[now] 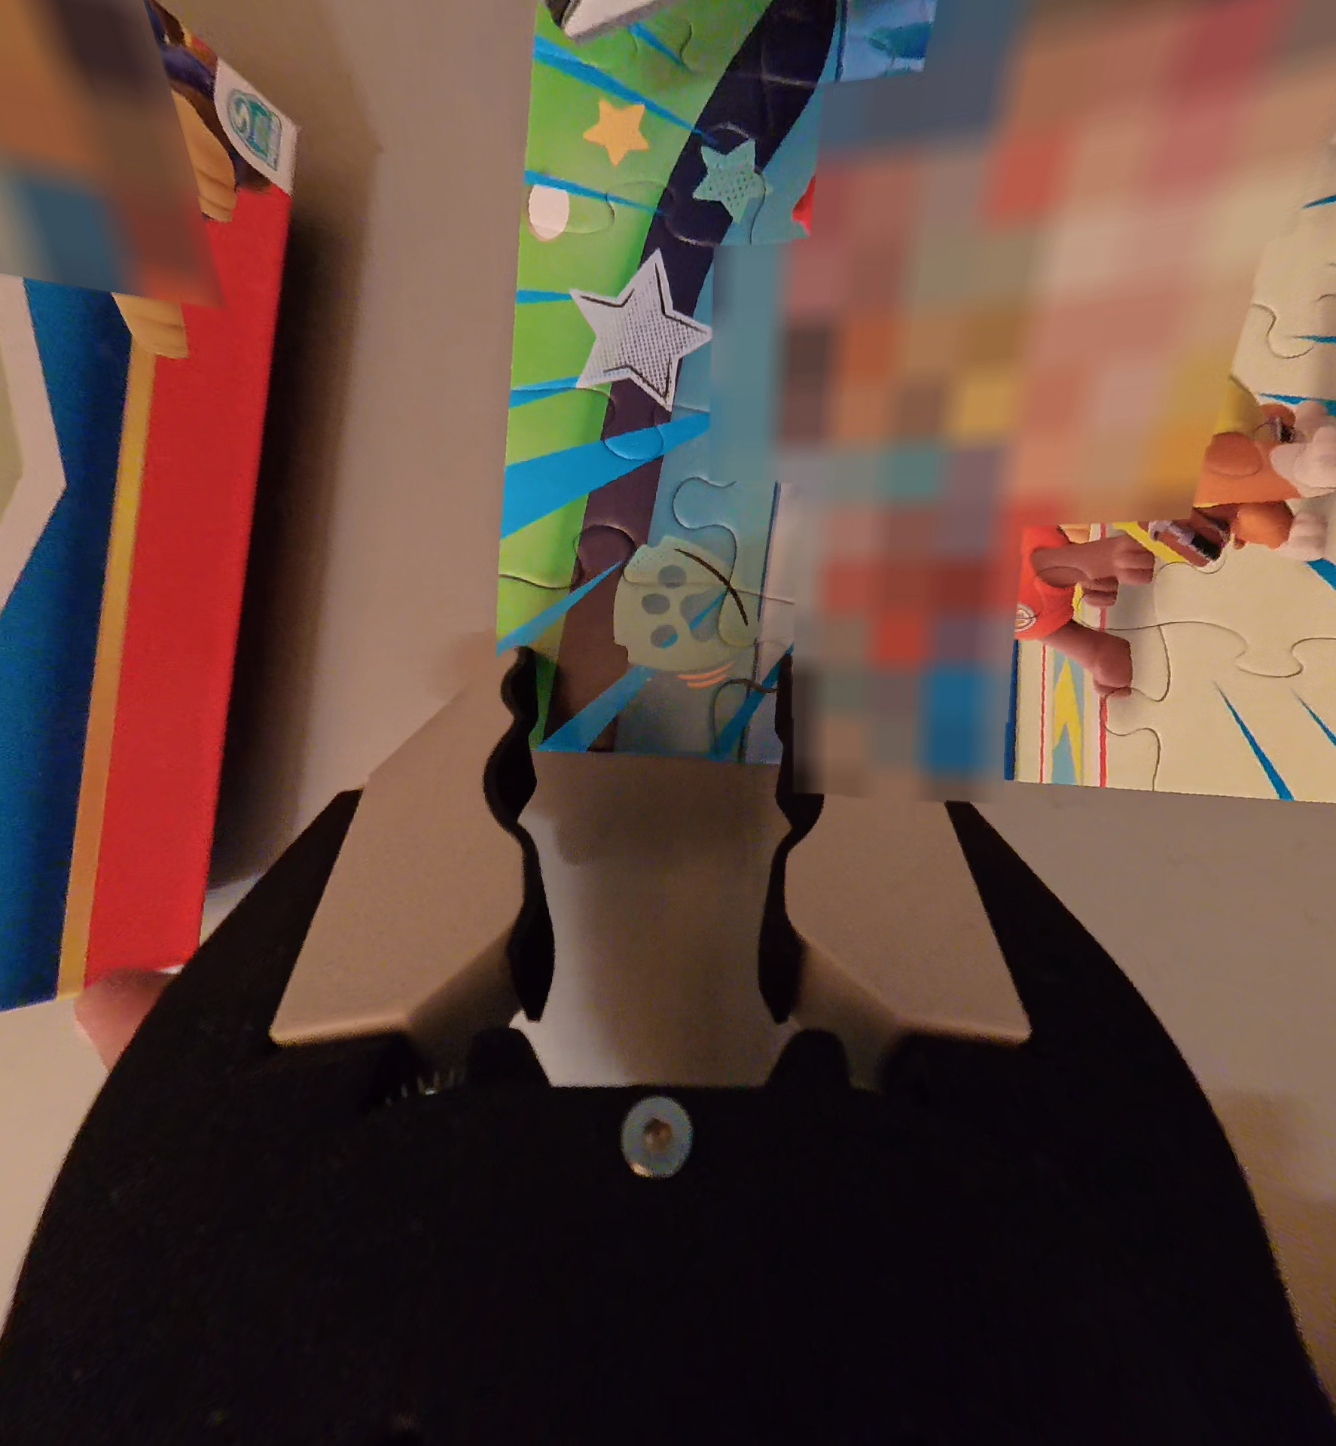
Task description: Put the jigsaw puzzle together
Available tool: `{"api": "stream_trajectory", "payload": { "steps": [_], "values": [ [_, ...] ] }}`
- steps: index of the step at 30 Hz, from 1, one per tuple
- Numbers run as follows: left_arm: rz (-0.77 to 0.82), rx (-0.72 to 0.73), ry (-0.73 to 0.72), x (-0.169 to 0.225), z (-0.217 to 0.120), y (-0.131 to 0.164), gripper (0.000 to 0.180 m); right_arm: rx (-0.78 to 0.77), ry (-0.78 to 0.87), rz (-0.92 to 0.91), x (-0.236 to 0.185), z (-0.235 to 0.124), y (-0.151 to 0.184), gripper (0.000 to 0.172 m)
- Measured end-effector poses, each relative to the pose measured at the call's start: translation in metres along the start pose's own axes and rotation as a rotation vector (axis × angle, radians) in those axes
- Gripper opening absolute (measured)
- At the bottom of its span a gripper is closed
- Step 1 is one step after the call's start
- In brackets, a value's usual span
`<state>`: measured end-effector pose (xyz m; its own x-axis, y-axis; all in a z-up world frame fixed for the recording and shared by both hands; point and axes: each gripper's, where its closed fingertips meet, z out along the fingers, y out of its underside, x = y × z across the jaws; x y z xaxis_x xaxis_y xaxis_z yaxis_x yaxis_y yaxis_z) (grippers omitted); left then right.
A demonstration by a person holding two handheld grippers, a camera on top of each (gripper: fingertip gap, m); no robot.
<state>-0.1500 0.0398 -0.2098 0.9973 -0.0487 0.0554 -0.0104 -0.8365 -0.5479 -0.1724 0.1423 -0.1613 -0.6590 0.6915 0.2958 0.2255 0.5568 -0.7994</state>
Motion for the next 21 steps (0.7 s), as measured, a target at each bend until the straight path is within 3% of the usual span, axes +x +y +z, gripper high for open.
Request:
{"api": "stream_trajectory", "payload": {
  "steps": [4,21],
  "values": [
    [0.005,0.013,-0.026,-0.002,-0.003,-0.004,0.057,-0.001,0.000,-0.001,0.000,0.000,0.000,0.000],
    [-0.041,0.038,-0.040,-0.003,0.005,-0.010,0.012,-0.006,0.010,-0.024,-0.001,-0.002,-0.002,0.000]
  ]
}}
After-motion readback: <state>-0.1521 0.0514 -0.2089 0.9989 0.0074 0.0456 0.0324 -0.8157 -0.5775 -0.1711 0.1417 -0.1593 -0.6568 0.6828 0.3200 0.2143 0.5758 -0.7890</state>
